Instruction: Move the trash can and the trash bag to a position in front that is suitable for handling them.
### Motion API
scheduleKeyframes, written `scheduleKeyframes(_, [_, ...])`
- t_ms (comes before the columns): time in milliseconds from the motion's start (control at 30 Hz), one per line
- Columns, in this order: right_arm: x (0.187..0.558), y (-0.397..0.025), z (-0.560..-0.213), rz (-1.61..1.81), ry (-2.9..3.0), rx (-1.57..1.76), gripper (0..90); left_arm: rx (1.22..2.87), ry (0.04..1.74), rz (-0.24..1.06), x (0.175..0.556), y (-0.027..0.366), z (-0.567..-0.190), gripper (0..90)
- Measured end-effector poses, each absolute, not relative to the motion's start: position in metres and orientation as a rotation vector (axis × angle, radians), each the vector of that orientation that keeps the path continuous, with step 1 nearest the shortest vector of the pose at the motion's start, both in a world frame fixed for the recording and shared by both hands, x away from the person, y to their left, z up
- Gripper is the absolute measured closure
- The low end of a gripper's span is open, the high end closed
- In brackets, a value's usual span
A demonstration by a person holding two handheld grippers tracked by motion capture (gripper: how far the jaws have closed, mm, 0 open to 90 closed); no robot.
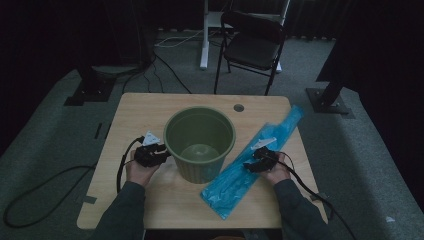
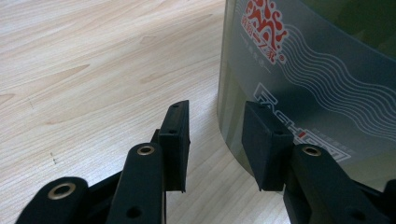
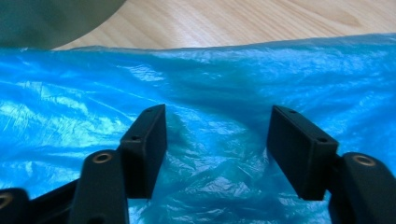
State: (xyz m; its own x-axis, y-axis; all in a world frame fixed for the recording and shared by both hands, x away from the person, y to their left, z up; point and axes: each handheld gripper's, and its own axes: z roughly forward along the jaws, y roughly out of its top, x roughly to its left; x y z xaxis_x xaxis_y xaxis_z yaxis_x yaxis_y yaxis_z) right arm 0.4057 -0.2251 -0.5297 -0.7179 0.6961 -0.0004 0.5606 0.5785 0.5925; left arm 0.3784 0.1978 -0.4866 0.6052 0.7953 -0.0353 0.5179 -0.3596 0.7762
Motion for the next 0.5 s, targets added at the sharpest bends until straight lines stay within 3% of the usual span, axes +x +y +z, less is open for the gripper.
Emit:
scheduleKeyframes(133, [0.4072, -0.2248, -0.5286, 0.829, 2.579, 1.060, 39.9, 2.043, 1.037, 0.449, 0.3783, 0.1977, -0.4869, 61.5])
scheduleKeyframes(233, [0.4075, -0.2259, -0.5275, 0.827, 2.571, 1.072, 50.0, 2.044, 1.038, 0.449, 0.3782, 0.1977, -0.4869, 61.4])
scheduleKeyframes(367, [0.4078, -0.2264, -0.5270, 0.830, 2.567, 1.074, 55.5, 2.042, 1.038, 0.449, 0.3783, 0.1978, -0.4870, 61.4])
scheduleKeyframes(500, [0.4076, -0.2265, -0.5271, 0.835, 2.568, 1.069, 56.3, 2.042, 1.038, 0.449, 0.3783, 0.1977, -0.4870, 61.4])
